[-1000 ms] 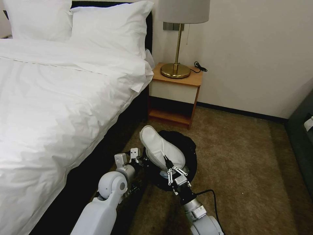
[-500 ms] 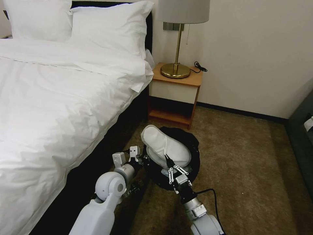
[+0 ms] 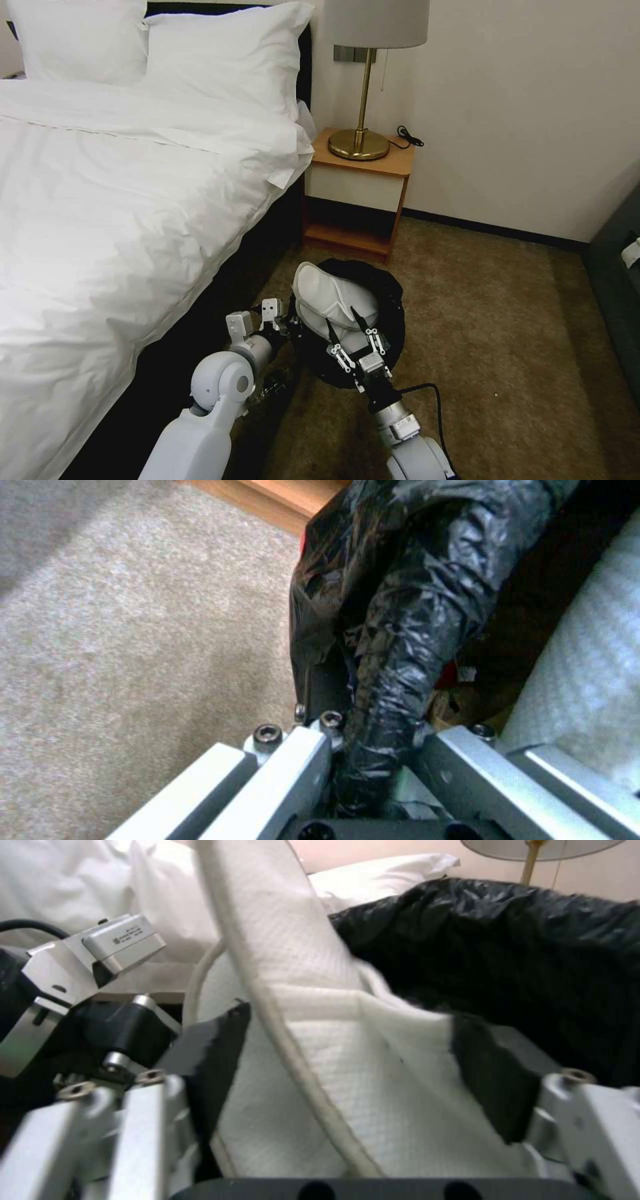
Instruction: Pick up the trash bin, then pick up the garbage on the floor and place it into the trash bin.
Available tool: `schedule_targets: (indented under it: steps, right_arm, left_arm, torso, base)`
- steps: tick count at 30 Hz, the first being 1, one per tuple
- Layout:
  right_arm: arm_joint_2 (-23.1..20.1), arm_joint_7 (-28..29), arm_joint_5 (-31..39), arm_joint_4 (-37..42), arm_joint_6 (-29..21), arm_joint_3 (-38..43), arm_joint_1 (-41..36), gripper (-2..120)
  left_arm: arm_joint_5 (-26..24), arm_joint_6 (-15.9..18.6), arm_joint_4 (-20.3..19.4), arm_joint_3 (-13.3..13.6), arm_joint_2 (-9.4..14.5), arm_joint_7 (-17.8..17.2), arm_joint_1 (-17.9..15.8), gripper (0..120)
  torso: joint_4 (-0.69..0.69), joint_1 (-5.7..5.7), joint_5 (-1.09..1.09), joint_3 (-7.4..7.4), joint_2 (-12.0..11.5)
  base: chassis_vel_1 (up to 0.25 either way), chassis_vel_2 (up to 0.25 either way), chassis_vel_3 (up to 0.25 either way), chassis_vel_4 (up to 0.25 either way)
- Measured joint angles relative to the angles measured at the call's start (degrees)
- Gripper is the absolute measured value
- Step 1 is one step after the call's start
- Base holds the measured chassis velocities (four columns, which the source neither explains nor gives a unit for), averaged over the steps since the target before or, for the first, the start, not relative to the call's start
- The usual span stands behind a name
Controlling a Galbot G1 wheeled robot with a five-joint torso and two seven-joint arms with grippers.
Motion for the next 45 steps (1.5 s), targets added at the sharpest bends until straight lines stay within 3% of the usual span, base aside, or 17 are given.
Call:
schedule_targets:
  steps: [7,16,30,45]
  right_arm:
    - [-0.02,-0.17,-0.59,0.67,-0.04,-0.25,-0.18,99]
    - [-0.47,-0.20,-0.69,2.57,-0.44,-0.09,-0.56,100]
    - [-0.67,-0.18,-0.26,3.77,-1.22,0.16,-0.17,100]
    - [-5.50,1.47,4.94,11.67,-5.52,5.30,0.71,100]
  left_arm:
    - [-0.08,0.00,1.25,-0.47,-0.13,-0.24,-0.53,0]
    - [0.13,-0.09,3.98,-1.30,-0.44,-0.70,-0.99,0]
    - [0.13,-0.15,4.05,-1.75,-0.49,-0.80,-0.66,0]
    - [0.51,-0.23,3.62,-0.26,-0.30,-0.95,-0.09,0]
  torso:
    - [0.00,0.00,0.00,0.00,0.00]
    - [0.00,0.00,0.00,0.00,0.00]
    - [0.00,0.00,0.00,0.00,0.00]
    - [-0.01,0.00,0.01,0.00,0.00]
  base:
    - [0.000,0.000,0.000,0.000]
    - [0.000,0.000,0.000,0.000]
    - [0.000,0.000,0.000,0.000]
    - [0.000,0.000,0.000,0.000]
